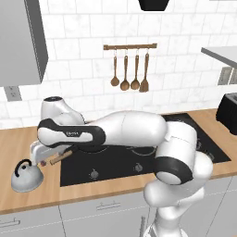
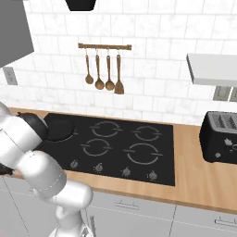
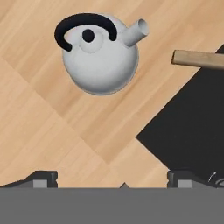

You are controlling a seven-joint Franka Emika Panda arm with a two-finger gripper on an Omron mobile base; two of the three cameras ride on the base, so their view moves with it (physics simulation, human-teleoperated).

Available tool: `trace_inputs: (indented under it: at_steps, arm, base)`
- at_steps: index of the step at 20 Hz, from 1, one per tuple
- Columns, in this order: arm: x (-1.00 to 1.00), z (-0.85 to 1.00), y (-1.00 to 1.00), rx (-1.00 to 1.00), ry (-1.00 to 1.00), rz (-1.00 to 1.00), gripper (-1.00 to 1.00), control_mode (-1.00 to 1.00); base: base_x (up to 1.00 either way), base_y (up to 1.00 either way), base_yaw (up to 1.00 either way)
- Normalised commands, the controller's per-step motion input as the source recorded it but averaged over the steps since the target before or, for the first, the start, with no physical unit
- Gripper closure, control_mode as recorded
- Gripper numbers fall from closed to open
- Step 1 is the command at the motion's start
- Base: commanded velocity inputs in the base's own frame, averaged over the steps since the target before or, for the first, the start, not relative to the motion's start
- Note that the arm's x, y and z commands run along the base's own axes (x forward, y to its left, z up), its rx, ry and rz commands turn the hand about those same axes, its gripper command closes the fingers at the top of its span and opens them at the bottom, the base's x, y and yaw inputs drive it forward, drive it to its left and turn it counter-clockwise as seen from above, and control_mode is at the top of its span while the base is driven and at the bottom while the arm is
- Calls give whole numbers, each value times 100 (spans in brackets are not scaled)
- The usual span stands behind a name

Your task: Pick the kettle from the counter and place it on a stove burner. Then turn the burner on.

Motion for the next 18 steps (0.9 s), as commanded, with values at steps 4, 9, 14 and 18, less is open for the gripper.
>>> trace_inputs:
  at_steps: [4,9,14,18]
  arm:
    - [0,-14,40,4,4,-22,-100,-100]
    - [-1,-2,11,3,0,-36,-100,-100]
    - [0,-1,0,2,2,-40,-100,-100]
    - [0,-6,-2,2,1,-30,-100,-100]
  base:
    - [0,0,0]
    - [0,0,0]
    - [0,0,0]
    - [0,0,0]
